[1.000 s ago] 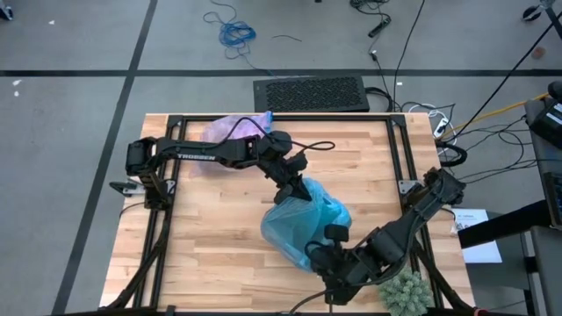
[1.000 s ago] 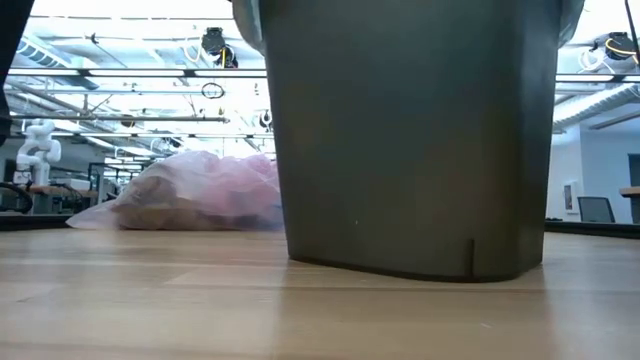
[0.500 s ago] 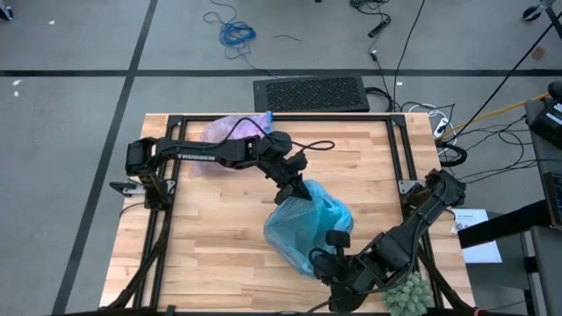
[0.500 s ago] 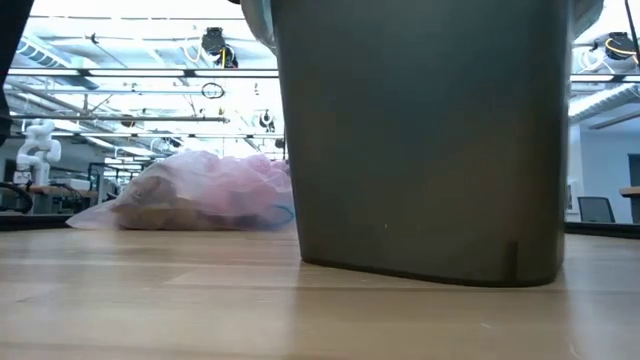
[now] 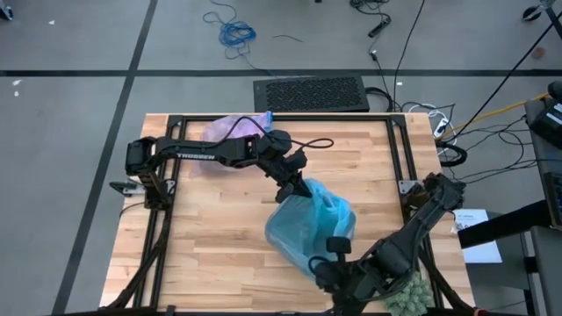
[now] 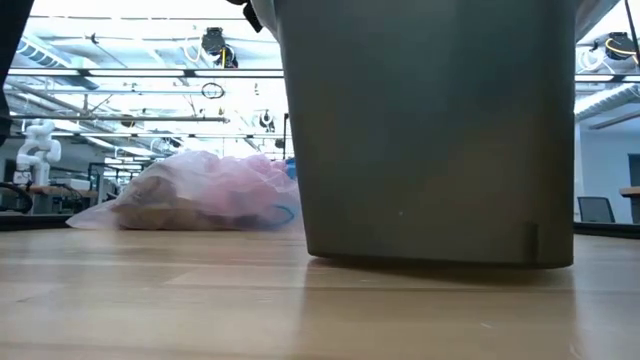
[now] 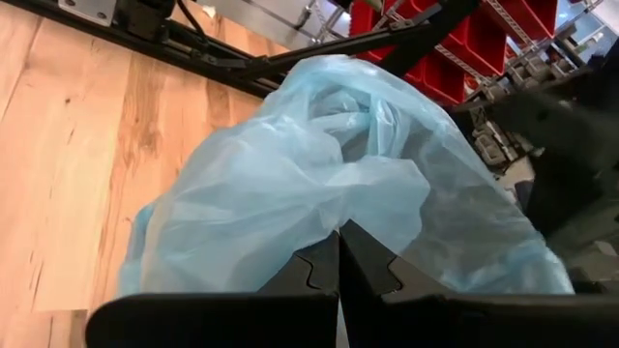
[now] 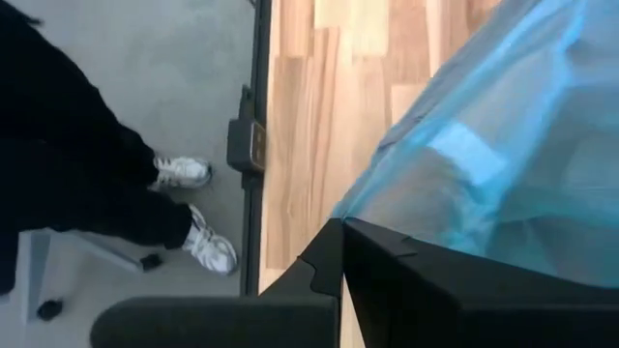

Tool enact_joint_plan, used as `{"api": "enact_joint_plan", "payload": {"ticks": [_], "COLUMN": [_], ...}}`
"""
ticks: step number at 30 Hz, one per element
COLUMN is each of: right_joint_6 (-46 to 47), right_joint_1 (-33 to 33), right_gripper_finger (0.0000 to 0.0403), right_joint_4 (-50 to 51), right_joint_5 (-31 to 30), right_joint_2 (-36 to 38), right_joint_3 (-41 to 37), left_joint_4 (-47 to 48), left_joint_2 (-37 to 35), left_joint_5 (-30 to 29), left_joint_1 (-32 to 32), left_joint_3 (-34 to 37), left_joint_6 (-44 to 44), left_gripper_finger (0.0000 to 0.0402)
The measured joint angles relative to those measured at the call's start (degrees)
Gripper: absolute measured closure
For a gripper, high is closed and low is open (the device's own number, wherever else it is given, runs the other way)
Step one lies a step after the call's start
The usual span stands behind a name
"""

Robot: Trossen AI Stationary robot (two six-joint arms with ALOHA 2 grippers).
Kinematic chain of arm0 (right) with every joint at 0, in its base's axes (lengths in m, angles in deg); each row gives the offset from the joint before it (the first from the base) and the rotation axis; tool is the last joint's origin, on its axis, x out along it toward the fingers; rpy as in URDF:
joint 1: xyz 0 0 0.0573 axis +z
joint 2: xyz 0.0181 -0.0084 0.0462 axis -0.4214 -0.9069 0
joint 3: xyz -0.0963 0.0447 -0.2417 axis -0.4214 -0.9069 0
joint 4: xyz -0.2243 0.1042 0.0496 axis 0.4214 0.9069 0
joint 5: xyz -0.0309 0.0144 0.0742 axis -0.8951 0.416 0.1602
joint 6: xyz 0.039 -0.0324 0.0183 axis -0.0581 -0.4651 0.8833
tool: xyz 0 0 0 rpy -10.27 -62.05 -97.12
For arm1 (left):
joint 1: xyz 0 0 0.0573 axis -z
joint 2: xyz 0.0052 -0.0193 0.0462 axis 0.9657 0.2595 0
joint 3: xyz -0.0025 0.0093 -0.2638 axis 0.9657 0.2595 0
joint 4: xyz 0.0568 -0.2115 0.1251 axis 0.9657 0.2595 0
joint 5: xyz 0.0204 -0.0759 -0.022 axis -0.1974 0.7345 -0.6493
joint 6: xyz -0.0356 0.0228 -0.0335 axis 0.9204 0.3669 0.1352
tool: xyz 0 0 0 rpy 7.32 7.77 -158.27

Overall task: Place trash/remove bag and relplace
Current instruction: Insert the new trash bag into the trash bin

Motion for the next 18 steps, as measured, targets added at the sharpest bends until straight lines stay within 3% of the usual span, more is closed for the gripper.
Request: {"api": "enact_joint_plan", "payload": {"ticks": [9,18], "right_joint_6": [-0.02,2.07], "right_joint_1": [-1.2,-2.17], "right_gripper_finger": [0.0403,0.0402], "right_joint_4": [-0.06,-0.36], "right_joint_5": [1.44,-0.17], "right_joint_2": [-5.65,-6.42], "right_joint_3": [0.0,-2.33], "left_joint_4": [-0.06,-0.01], "left_joint_2": [0.0,0.0], "left_joint_5": [-0.05,-0.37], "left_joint_1": [0.02,-0.04], "left_joint_3": [0.0,-0.04], "left_joint_6": [-0.02,0.09], "left_gripper_finger": [0.0401,0.0401]}}
